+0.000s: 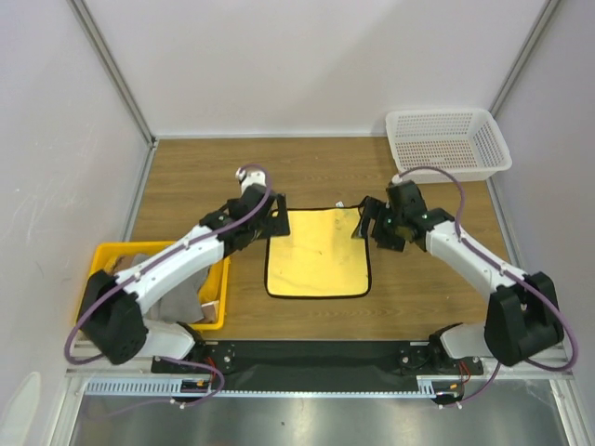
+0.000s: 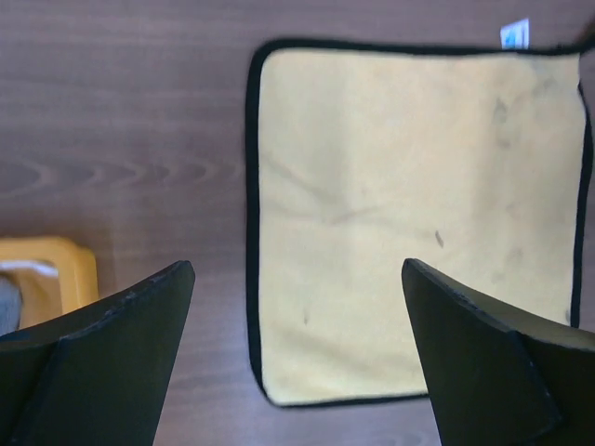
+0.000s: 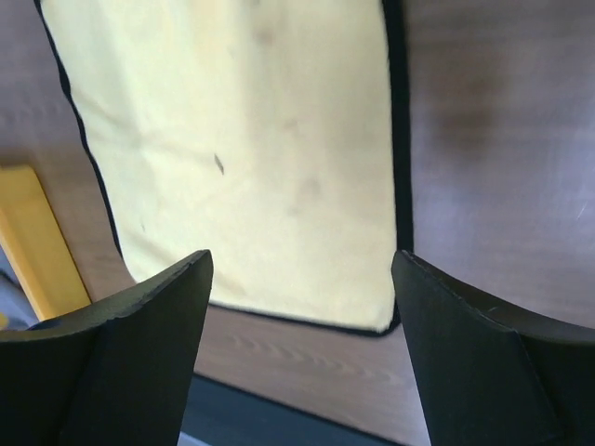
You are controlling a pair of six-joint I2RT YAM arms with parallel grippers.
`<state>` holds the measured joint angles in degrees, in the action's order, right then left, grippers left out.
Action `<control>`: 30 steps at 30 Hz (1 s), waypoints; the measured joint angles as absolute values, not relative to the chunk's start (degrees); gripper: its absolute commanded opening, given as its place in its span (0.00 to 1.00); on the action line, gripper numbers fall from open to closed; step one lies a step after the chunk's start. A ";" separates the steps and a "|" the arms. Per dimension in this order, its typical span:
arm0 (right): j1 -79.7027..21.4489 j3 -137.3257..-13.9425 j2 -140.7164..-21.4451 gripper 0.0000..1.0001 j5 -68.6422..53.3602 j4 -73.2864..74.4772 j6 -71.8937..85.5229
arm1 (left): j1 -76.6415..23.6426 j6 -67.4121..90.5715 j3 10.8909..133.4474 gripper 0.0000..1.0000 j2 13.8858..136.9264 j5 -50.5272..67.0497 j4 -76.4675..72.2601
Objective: Fold and stack the towels
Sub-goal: Flatten out the crumpled towel
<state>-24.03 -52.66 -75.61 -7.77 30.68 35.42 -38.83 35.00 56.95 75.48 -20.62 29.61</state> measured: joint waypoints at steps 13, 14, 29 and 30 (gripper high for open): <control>-19.22 -67.33 -96.07 0.61 1.34 16.82 31.68 | -26.24 29.39 71.70 0.82 98.65 -14.52 21.47; -19.16 -68.18 -97.38 0.61 1.80 16.27 31.66 | -25.63 29.41 72.18 0.82 99.70 -13.98 21.08; -18.65 -78.74 -112.44 0.53 6.31 16.29 31.70 | -24.43 29.47 75.88 0.77 106.02 -12.23 18.59; -18.65 -78.78 -112.86 0.52 6.55 16.40 31.70 | -24.43 29.54 75.94 0.78 106.32 -12.23 18.50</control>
